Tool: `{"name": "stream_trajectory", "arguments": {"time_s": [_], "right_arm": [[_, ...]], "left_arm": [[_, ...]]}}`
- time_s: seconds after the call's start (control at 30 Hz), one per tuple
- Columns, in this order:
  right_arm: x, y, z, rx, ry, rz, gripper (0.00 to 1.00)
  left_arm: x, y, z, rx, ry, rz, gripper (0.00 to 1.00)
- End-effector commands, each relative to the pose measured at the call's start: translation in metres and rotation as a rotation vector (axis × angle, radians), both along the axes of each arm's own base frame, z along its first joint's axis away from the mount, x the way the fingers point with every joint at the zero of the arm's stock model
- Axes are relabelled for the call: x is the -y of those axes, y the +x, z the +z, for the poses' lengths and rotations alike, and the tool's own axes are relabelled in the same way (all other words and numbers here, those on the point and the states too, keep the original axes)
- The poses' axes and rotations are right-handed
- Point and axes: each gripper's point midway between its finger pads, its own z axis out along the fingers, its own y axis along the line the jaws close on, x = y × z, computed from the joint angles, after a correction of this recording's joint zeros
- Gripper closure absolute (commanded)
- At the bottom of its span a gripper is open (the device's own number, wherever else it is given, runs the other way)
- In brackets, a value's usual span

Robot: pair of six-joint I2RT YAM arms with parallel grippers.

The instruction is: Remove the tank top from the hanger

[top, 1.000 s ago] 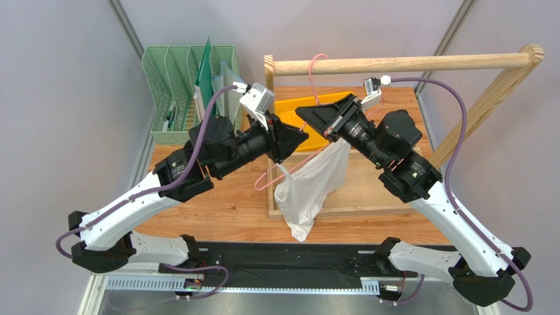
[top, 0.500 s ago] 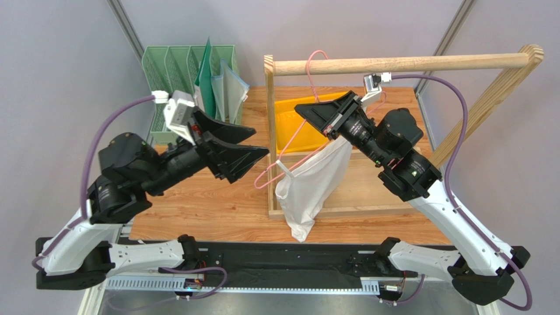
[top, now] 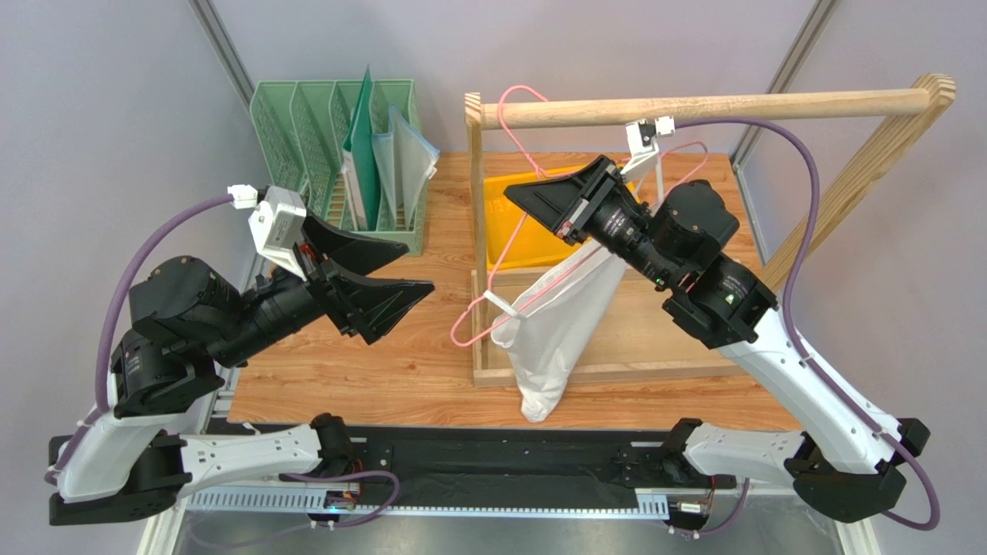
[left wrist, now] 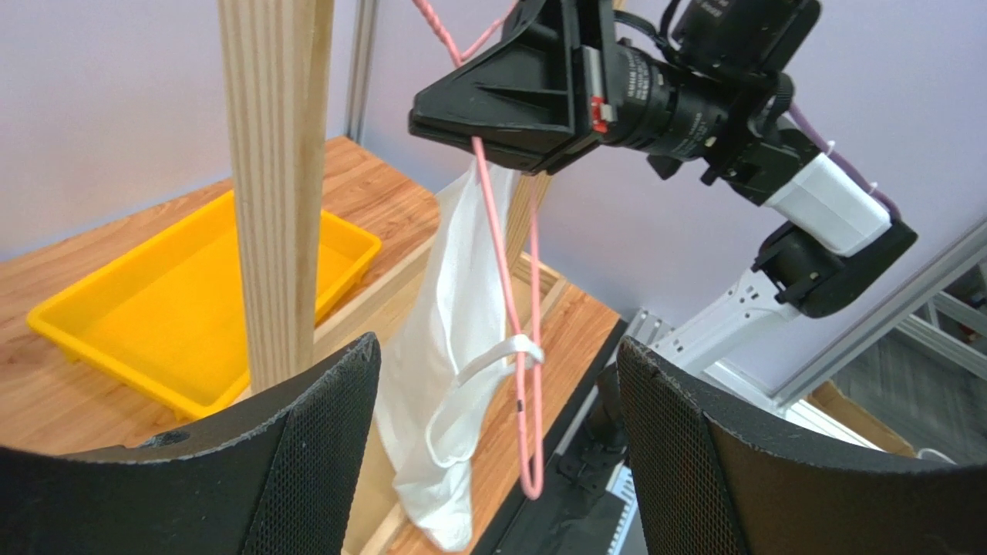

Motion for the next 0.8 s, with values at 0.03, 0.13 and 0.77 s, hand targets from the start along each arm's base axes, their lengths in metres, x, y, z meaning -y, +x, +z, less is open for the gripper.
{"name": "stream_trajectory", "arguments": {"time_s": [0.03, 0.13, 0.77], "right_arm": [[0.004, -0.025, 0.055, 0.208, 0.053, 0.039, 1.0], [0.003, -0.02, 0.046, 0.2, 0.029, 0.02, 1.0], [0.041, -0.064, -0.009, 0.094, 0.045, 0.048, 1.0]], "left_arm": [[-0.007, 0.008, -0.008, 0.035, 0.062, 0.05, 0.2], [-0.011, 0.011, -0.006, 0.045, 0.066, 0.072, 0.2], [0.066, -0.013, -0.007, 0.017, 0.126, -0.236, 0.17]]}}
